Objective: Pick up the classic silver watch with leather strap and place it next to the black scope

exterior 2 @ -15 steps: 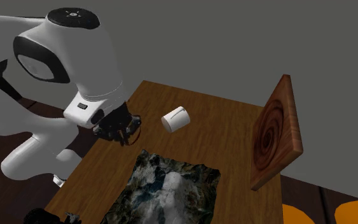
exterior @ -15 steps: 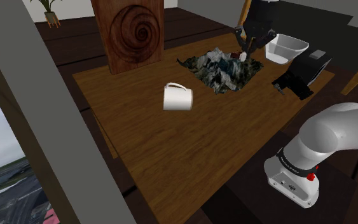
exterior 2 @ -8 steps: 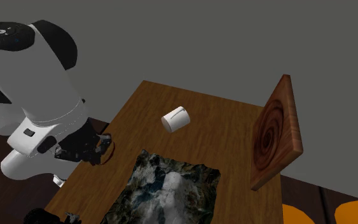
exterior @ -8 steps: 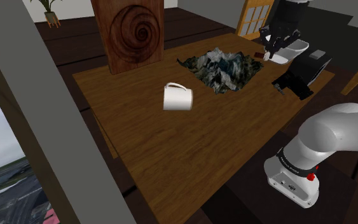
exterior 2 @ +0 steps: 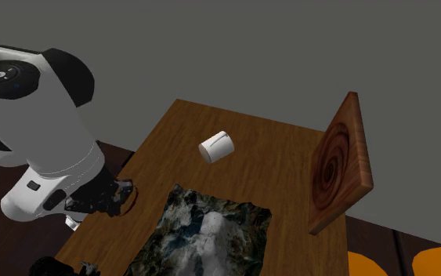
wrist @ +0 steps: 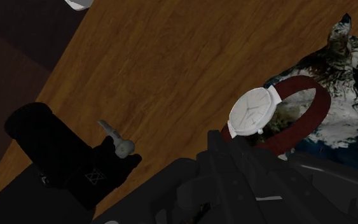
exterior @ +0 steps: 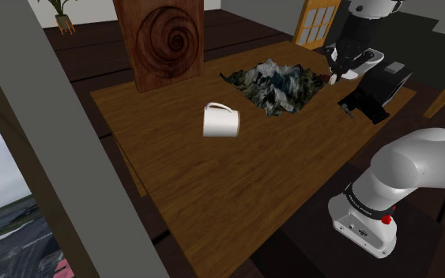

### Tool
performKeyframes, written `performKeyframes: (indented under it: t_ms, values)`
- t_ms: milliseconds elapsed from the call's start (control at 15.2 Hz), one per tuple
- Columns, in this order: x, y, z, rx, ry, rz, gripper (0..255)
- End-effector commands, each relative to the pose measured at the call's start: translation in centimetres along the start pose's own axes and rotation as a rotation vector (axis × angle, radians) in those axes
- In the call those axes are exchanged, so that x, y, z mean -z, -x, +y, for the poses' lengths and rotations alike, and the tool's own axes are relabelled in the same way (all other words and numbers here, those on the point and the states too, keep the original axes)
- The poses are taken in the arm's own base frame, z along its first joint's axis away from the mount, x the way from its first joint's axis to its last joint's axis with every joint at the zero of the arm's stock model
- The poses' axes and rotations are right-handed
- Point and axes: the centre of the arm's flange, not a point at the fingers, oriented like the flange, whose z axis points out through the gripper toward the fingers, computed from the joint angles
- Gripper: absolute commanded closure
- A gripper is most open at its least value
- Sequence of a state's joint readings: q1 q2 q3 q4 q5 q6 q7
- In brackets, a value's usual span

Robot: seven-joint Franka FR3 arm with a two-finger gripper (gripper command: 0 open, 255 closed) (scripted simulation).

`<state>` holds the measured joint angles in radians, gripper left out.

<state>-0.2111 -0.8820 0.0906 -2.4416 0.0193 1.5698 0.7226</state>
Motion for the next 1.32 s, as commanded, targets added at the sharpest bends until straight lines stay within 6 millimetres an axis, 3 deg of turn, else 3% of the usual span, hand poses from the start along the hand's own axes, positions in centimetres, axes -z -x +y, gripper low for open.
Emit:
performKeyframes:
  t_ms: [0,1254]
  values:
    - [-1.2,0.1,0.1,0.000,0.000,0.000,255]
    - [-11.2,0.5,-0.3,0.000,0.000,0.000,255]
